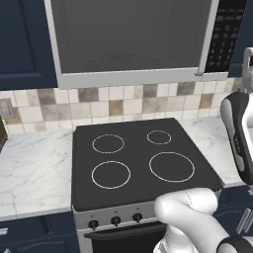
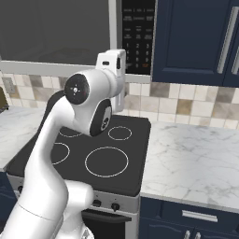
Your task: Transport the chicken drumstick from the fridge to the microwave and turn on the microwave.
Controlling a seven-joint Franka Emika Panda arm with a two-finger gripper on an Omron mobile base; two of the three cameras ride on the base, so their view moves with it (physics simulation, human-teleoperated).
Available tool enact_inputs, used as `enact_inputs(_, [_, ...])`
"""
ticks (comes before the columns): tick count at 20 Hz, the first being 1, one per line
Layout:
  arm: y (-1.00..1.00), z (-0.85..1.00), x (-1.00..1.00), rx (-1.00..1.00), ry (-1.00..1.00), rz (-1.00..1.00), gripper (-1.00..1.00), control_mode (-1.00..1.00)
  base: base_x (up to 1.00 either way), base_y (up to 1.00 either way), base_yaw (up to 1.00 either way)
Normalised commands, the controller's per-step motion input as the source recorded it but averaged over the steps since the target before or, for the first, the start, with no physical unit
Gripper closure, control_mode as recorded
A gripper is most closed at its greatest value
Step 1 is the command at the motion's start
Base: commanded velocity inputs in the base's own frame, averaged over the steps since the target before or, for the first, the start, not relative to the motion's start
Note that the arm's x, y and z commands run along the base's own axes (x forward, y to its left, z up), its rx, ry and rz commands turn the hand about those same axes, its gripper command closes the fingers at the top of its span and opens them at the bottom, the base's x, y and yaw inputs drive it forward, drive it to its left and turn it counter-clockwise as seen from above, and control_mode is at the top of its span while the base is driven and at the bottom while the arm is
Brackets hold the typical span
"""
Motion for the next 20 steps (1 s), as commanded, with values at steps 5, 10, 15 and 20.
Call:
enact_inputs(5, [-0.04,0.0,0.04,0.03,0.0,0.0,-1.0,-1.0,0.0,0.0,0.0])
enact_inputs(10, [0.0,0.0,0.13,0.01,0.0,0.0,-1.0,-1.0,0.0,0.0,0.0])
enact_inputs(15, [0.0,-0.01,0.14,0.0,0.0,0.0,-1.0,-1.0,0.0,0.0,0.0])
enact_inputs(20, [0.0,-0.05,0.05,0.0,0.0,0.0,-1.0,-1.0,0.0,0.0,0.0])
